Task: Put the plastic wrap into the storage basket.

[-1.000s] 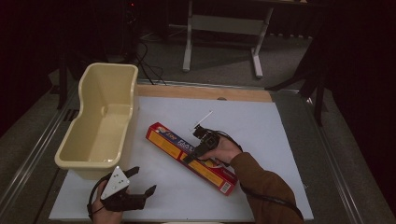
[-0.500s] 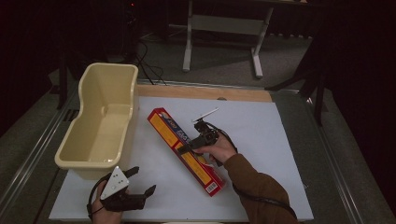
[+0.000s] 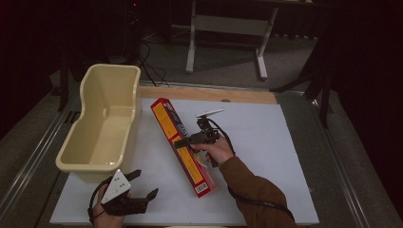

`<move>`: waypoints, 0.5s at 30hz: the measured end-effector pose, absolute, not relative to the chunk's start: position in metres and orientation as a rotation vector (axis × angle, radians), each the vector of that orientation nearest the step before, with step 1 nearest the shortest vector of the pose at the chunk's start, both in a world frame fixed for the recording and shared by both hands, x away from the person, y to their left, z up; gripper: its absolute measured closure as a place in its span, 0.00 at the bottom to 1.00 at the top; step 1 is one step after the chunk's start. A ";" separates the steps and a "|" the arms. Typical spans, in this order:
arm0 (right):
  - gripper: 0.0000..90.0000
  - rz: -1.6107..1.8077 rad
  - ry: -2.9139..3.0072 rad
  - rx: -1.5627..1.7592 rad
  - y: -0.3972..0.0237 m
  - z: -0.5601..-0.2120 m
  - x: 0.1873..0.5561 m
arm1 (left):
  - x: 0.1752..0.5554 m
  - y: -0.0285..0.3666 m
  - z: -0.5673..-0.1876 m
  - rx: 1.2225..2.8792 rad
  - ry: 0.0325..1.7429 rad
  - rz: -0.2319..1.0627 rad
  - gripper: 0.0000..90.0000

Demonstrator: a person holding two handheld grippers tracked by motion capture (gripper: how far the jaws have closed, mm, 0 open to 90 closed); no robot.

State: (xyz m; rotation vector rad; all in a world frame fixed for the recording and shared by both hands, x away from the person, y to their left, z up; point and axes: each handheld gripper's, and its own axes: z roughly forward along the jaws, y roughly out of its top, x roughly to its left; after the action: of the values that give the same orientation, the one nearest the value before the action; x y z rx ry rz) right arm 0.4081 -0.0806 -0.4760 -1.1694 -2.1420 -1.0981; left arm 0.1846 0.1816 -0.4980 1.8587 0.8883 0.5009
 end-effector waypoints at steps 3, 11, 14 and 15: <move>0.44 -1.131 -2.098 -1.184 -0.079 -0.474 0.409 | 0.184 0.182 -0.498 1.857 0.888 0.501 0.17; 0.44 -1.200 -1.998 -1.201 -0.072 -0.466 0.412 | 0.184 0.182 -0.498 1.855 0.889 0.502 0.17; 0.44 -1.221 -1.961 -1.209 -0.070 -0.465 0.413 | 0.184 0.182 -0.498 1.856 0.889 0.501 0.17; 0.44 -1.227 -1.953 -1.210 -0.069 -0.464 0.413 | 0.184 0.182 -0.498 1.856 0.890 0.500 0.17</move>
State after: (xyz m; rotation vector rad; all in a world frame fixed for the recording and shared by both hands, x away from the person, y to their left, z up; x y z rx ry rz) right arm 0.4133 -0.0691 -0.4640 -1.2105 -1.9527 -1.2274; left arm 0.1836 0.1823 -0.4982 1.8556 0.8899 0.4995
